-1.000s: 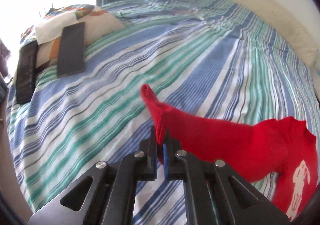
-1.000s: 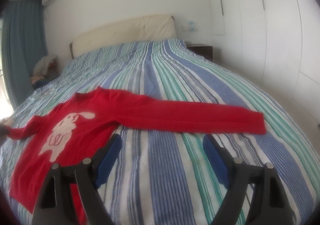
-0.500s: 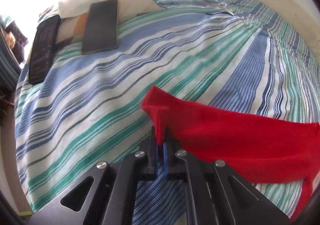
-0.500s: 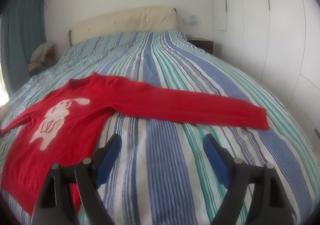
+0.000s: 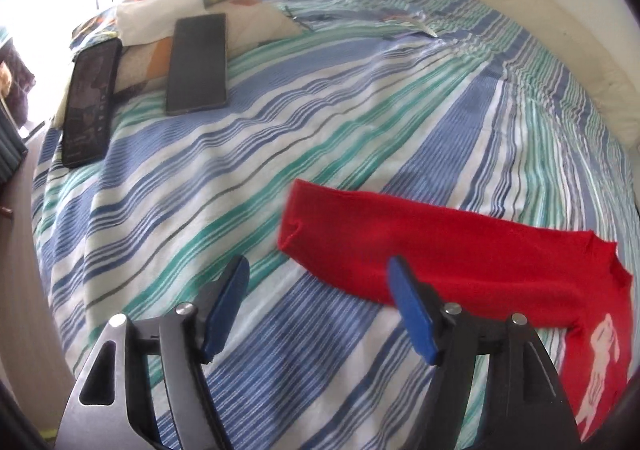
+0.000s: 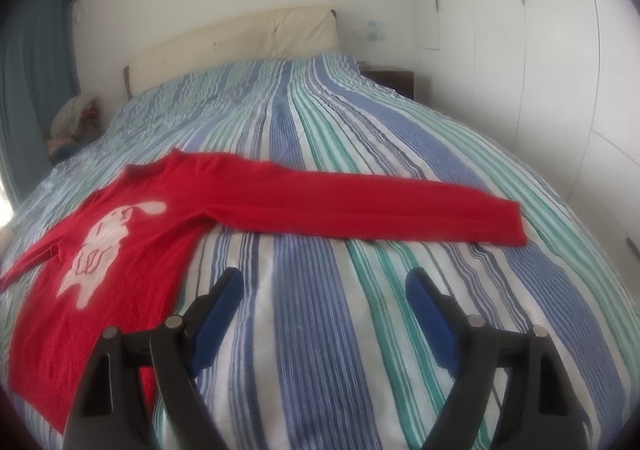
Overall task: Fold small clothes
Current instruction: 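Pull the held sleeve straight outward and open the left gripper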
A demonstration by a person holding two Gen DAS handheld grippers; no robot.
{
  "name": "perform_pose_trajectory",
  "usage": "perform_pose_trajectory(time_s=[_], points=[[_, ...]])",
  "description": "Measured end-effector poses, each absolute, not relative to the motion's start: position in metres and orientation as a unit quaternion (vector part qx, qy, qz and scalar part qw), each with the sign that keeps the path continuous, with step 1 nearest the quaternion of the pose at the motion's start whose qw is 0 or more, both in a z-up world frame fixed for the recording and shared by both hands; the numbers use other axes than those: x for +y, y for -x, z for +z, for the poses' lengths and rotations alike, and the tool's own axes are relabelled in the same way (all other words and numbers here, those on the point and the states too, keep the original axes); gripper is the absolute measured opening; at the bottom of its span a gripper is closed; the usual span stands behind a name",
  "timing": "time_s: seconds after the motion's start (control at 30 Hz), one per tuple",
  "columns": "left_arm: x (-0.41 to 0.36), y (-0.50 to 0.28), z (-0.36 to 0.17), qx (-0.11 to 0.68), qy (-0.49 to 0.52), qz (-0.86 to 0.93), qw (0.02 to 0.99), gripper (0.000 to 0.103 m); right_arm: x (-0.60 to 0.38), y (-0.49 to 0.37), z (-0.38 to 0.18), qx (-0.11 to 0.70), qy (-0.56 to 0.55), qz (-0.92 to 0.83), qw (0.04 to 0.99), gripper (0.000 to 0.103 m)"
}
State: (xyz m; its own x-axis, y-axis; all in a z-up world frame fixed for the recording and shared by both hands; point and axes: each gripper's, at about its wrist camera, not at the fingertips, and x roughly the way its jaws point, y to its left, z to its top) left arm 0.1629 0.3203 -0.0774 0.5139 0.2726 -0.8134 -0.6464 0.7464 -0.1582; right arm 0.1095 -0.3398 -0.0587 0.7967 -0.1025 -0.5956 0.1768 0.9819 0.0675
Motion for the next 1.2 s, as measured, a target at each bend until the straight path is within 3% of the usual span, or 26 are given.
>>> perform_pose_trajectory(time_s=[0.3, 0.5, 0.6, 0.7, 0.87, 1.03, 1.2], points=[[0.209, -0.239, -0.052, 0.417, 0.148, 0.083, 0.893, 0.078, -0.328, -0.114, -0.064, 0.318, -0.045, -0.066, 0.945, 0.082], [0.188, -0.291, -0.099, 0.492, 0.110, 0.118, 0.855, 0.078, -0.319, -0.111, -0.065, 0.313, -0.016, -0.067, 0.947, 0.082], [0.213, -0.270, -0.119, 0.518, 0.100, 0.169, 0.833, 0.077, -0.322, -0.111, -0.065, 0.316, -0.024, -0.068, 0.946, 0.082], [0.253, -0.237, -0.111, 0.512, 0.098, 0.233, 0.821, 0.089, -0.326, -0.110, -0.064, 0.317, -0.030, -0.064, 0.946, 0.082], [0.302, -0.191, -0.098, 0.498, 0.127, 0.249, 0.821, 0.087, -0.327, -0.115, -0.066, 0.327, -0.044, -0.050, 0.943, 0.082], [0.240, -0.168, -0.073, 0.440, 0.114, 0.063, 0.888, 0.094, -0.315, -0.112, -0.063, 0.313, -0.020, -0.045, 0.949, 0.082], [0.169, -0.187, -0.087, 0.439, 0.048, -0.048, 0.896, 0.098, -0.314, -0.111, -0.068, 0.307, -0.012, -0.053, 0.950, 0.082]])
